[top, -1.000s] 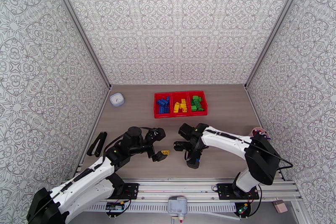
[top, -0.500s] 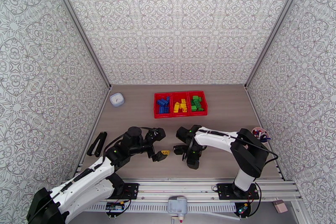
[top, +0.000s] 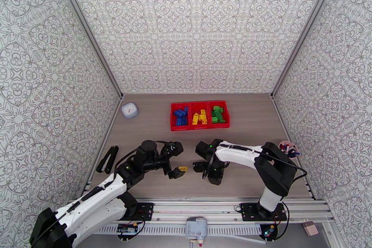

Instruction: Sort the legos into containers by color

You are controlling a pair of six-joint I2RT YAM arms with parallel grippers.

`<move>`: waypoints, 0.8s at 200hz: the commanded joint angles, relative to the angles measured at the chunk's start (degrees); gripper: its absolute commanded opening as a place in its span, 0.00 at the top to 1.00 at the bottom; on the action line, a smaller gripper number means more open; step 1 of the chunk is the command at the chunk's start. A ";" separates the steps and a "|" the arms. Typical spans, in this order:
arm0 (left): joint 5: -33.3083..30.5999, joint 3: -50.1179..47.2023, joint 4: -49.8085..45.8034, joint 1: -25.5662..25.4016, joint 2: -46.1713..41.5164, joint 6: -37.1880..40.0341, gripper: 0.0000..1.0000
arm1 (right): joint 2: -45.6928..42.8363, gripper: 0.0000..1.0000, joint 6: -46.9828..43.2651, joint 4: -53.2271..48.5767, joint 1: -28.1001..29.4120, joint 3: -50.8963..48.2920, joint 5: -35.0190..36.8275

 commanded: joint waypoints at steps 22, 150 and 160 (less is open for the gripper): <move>-2.57 -1.00 0.36 0.14 -2.45 -0.22 0.00 | -8.63 0.67 4.33 8.11 -2.95 -0.92 -0.76; -20.12 -8.22 17.93 0.07 -4.27 -12.75 0.00 | 6.77 0.71 23.20 54.55 -12.24 17.75 2.97; -21.41 -8.61 19.05 0.05 -4.27 -13.84 0.00 | 9.89 0.72 24.02 55.35 -12.37 21.14 3.05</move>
